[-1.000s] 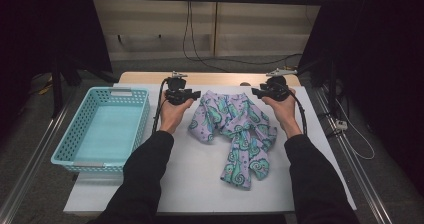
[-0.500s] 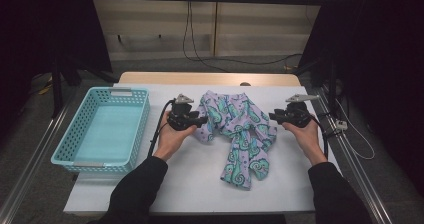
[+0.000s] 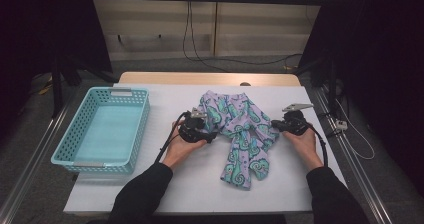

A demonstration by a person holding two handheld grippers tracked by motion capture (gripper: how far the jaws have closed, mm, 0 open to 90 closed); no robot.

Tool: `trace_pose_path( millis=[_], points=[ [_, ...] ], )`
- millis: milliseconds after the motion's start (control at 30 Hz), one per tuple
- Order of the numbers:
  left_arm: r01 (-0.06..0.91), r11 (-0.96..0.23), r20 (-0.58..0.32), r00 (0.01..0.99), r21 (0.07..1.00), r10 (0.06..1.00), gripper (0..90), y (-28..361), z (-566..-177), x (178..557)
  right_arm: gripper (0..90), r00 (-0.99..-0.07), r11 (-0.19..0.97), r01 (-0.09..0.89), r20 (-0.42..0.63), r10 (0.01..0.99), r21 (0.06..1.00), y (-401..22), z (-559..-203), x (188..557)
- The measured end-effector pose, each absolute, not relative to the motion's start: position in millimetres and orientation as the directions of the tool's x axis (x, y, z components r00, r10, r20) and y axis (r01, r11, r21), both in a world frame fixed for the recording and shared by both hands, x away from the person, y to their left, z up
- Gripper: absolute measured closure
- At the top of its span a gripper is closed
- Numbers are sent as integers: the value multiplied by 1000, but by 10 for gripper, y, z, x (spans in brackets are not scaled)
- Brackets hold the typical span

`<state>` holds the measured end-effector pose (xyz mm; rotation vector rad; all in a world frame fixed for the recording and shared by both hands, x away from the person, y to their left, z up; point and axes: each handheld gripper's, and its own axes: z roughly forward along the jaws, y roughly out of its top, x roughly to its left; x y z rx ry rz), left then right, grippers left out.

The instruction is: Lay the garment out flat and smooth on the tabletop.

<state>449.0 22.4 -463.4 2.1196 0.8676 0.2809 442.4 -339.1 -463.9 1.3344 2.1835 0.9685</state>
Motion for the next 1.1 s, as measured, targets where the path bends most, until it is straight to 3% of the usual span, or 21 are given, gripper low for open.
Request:
trace_pose_path(
  millis=[100, 167, 300, 433, 667, 867, 1100],
  points=[
    [497, -435, -88, 727, 751, 681, 350, 230, -4641, 4529, 900, -420, 267, 586, 5, 907, 765, -3492, -4578, 4443],
    [503, -422, -85, 712, 754, 697, 410, 244, -4649, 4552, 900, -385, 252, 580, -12, 923, 775, -3586, -4538, 4449],
    [563, -363, -141, 660, 742, 738, 671, 326, -4609, 4622, 900, -337, 213, 578, -7, 942, 788, -3820, -4513, 4492],
    [585, -321, -192, 649, 745, 736, 815, 465, -4516, 4672, 900, -318, 191, 579, 4, 948, 793, -3948, -4543, 4536],
    [603, -211, -233, 572, 769, 786, 822, 758, -4295, 4724, 900, -322, 215, 590, -17, 947, 778, -3944, -4570, 4538],
    [595, -226, -140, 505, 771, 852, 829, 906, -4244, 4848, 900, -312, 221, 585, -35, 949, 780, -3958, -4554, 4546],
    [633, -178, -115, 393, 753, 912, 830, 1032, -4242, 5144, 900, -275, 217, 578, -63, 959, 787, -4100, -4507, 4598]
  ],
)
